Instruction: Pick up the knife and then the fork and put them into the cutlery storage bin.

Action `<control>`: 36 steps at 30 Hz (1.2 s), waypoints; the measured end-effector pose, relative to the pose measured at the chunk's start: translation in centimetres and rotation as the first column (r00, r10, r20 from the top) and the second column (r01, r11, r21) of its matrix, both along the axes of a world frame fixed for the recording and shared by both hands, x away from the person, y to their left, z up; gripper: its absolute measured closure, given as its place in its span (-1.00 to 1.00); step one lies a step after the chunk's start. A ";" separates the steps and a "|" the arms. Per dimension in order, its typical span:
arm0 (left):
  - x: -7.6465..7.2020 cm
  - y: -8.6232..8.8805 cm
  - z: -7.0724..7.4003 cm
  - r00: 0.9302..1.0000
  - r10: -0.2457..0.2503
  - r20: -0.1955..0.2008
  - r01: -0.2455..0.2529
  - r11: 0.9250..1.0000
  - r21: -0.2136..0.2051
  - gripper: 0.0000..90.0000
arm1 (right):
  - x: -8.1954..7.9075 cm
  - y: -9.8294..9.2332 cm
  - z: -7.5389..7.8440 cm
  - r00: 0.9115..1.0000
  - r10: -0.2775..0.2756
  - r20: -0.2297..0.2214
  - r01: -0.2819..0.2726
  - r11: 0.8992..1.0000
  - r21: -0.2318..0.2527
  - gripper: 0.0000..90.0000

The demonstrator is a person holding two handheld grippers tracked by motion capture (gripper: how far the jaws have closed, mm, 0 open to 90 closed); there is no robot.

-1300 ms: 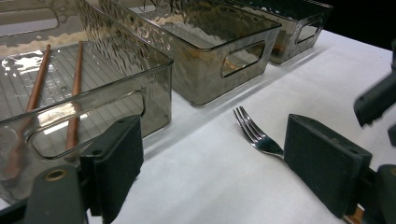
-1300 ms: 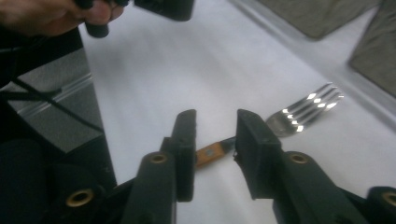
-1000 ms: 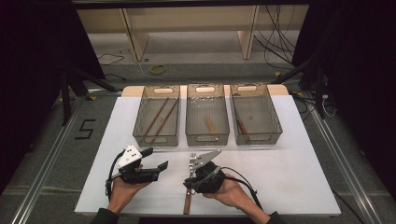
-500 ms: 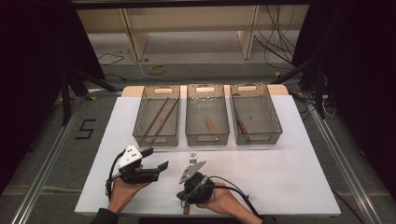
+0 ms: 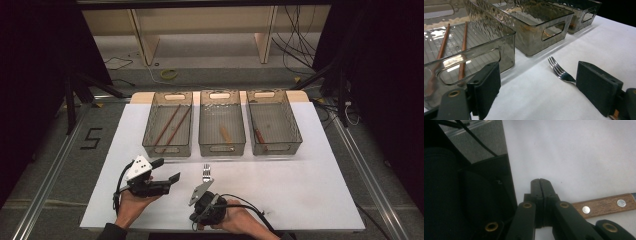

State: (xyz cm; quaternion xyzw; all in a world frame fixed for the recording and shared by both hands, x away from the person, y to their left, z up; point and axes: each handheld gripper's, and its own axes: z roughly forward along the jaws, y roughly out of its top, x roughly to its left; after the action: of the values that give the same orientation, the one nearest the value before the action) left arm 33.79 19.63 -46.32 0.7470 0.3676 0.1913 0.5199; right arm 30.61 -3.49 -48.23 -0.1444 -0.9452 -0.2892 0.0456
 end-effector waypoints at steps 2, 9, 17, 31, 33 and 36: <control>0.0 0.0 0.0 1.000 0.000 0.001 0.000 1.000 -0.001 -0.57 | -0.1 -0.1 0.1 1.000 0.005 0.012 -0.005 1.000 -0.018 1.00; 0.0 0.0 0.0 1.000 0.003 0.002 -0.003 1.000 -0.004 -0.57 | -0.2 -1.5 0.8 0.999 0.015 0.034 -0.012 0.995 -0.095 1.00; 0.0 0.0 0.0 1.000 0.006 0.001 -0.005 1.000 -0.005 -0.57 | 0.9 -4.6 1.1 0.998 -0.052 0.023 0.054 0.992 -0.118 1.00; 0.0 0.0 0.0 1.000 0.003 0.001 -0.003 1.000 -0.005 -0.57 | 3.9 -9.7 1.6 0.975 -0.209 0.069 0.218 0.963 -0.160 1.00; 0.0 0.0 0.0 1.000 0.002 0.002 -0.002 1.000 -0.006 -0.57 | 4.2 -10.2 1.8 0.971 -0.230 0.069 0.239 0.957 -0.164 1.00; 0.0 0.0 0.0 1.000 0.000 0.001 0.000 1.000 -0.001 -0.57 | 4.6 -10.7 1.9 0.965 -0.250 0.078 0.260 0.952 -0.162 1.00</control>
State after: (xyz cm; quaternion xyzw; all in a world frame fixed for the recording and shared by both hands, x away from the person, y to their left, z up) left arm 33.77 19.64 -46.28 0.7466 0.3675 0.1912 0.5205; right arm 35.16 -14.19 -46.35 -0.2604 -0.9409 -0.2145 -0.0314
